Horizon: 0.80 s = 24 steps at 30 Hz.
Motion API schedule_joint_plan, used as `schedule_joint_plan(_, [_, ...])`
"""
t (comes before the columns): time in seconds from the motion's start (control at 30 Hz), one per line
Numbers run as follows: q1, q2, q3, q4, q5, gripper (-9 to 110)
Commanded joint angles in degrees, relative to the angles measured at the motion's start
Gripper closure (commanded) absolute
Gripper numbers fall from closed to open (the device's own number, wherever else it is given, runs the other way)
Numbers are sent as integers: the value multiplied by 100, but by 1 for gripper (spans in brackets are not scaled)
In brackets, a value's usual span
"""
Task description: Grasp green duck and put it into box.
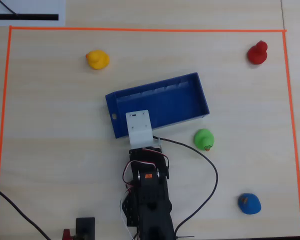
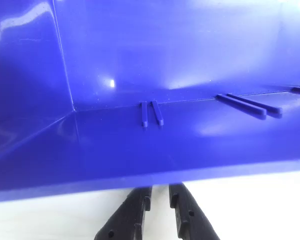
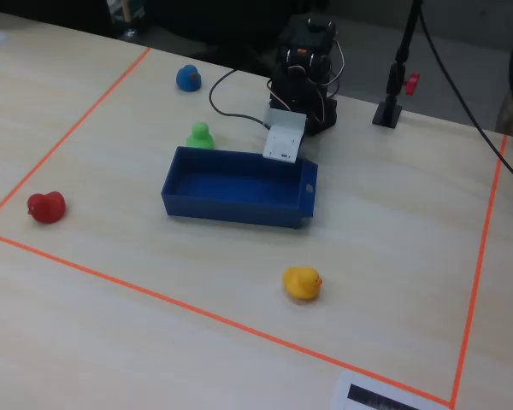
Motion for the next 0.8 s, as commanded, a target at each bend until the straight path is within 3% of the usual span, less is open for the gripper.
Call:
schedule_joint_plan(0.0, [44,-44,-18,141,35,101])
schedule_joint_plan(0.23, [53,-70,-26,149,-35,101])
schedule_joint_plan(0.37, [9,-694,-1028,422,-70,101])
schedule_joint_plan(0.6, [334,-3164,-5344,1696,0,101])
schedule_joint_plan(0.77, [1301,-5273,-8807,1564,185,101])
